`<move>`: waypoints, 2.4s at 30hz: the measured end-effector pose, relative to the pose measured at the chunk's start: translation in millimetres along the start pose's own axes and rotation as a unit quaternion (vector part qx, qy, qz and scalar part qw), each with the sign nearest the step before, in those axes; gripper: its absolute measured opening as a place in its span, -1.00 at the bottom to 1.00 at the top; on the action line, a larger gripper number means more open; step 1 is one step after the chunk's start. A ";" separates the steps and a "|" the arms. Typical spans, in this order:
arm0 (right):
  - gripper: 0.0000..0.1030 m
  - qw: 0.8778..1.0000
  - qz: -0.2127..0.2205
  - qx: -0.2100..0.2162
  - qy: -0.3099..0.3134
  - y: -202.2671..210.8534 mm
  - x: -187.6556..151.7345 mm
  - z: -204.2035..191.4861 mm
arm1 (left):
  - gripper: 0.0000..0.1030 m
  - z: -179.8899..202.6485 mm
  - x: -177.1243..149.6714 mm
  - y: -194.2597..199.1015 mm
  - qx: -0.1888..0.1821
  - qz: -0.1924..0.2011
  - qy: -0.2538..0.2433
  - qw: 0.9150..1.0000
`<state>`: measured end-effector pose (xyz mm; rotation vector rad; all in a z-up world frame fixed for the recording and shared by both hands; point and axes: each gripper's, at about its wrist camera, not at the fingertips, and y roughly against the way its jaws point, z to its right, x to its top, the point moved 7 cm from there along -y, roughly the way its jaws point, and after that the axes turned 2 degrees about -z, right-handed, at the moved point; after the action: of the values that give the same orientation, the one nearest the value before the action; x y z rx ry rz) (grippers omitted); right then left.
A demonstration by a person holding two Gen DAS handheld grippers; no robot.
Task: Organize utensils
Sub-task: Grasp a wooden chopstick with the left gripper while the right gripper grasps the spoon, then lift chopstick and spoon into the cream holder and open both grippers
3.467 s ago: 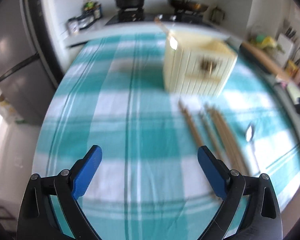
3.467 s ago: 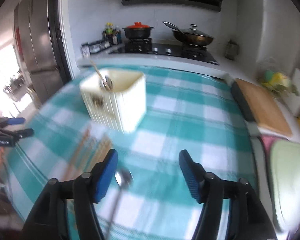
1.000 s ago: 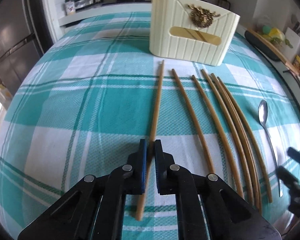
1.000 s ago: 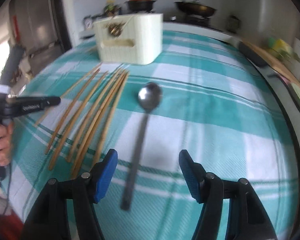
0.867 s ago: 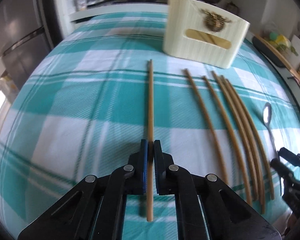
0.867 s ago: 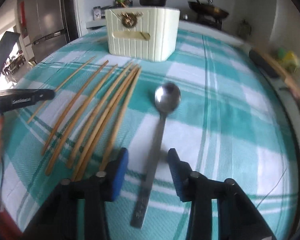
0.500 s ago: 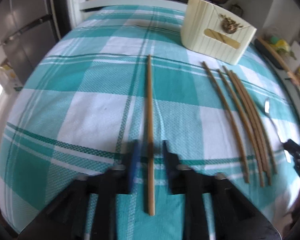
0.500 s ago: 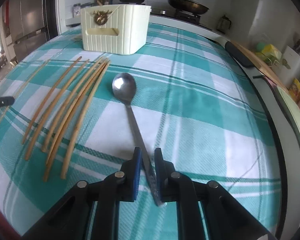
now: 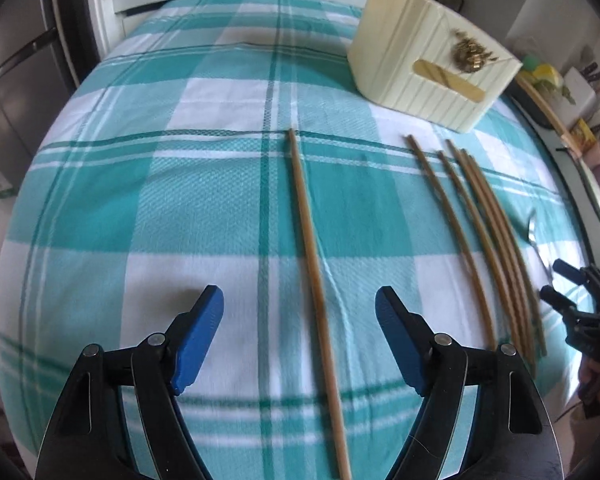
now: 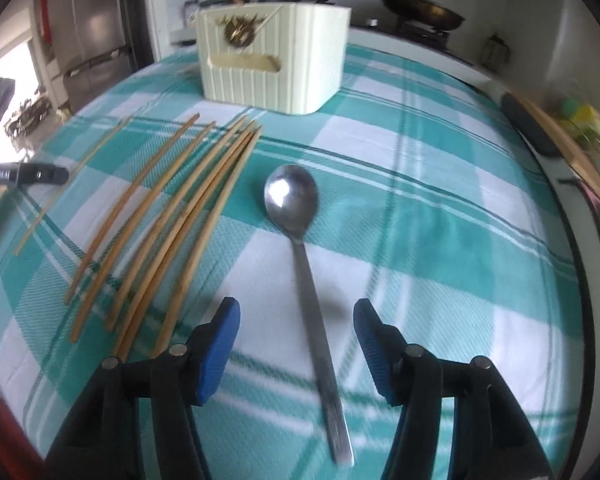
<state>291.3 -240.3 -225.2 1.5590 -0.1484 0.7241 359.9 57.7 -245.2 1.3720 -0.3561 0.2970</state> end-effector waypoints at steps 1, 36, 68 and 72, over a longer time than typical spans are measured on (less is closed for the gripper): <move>0.18 1.000 0.007 0.004 0.002 -3.2 6.1 -1.3 | 0.52 0.0 4.1 -1.5 0.007 0.002 -0.006 1.000; -0.30 0.971 0.226 0.056 -0.058 141.4 52.1 7.2 | -0.92 22.5 23.1 163.4 -0.065 0.238 0.009 0.969; -0.30 0.950 0.292 0.100 -0.048 189.8 254.5 29.5 | -0.93 75.8 220.7 258.5 -0.106 0.360 -0.004 0.927; -0.30 0.944 0.313 0.093 -0.044 177.8 288.6 31.3 | -0.93 90.1 261.8 245.5 -0.077 0.396 -0.005 0.915</move>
<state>440.2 -201.6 78.5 1.7392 -0.6815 1.1879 491.4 11.8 97.6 1.0171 -0.9255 0.9106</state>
